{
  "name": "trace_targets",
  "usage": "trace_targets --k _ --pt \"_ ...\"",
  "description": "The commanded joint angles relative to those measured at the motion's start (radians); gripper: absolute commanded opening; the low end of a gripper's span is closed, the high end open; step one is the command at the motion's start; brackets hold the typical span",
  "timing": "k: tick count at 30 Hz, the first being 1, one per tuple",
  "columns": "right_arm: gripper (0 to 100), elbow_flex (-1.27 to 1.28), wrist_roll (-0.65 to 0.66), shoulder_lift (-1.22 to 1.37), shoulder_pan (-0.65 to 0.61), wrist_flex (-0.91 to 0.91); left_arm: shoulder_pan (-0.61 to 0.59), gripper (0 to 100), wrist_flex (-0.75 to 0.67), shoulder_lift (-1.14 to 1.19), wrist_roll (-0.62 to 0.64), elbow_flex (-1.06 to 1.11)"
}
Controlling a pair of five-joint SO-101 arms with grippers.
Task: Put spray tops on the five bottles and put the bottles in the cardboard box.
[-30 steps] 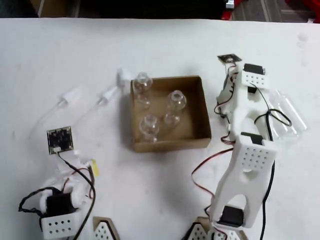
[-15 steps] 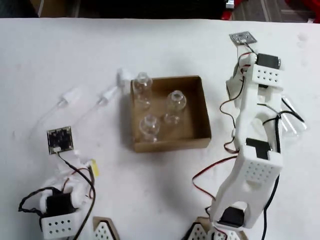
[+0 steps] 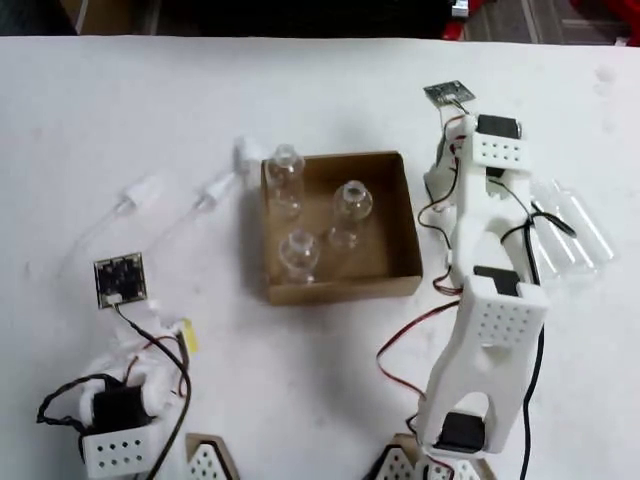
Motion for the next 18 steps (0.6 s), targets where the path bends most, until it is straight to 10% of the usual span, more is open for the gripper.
trace_targets --k 1,18 --pt "32.3 -0.103 0.063 -0.079 -0.004 0.041 -0.008 15 0.006 -0.005 0.017 0.000" --pt "20.5 -0.707 0.253 0.223 0.159 0.225 -0.008 15 0.006 -0.005 0.015 0.000"
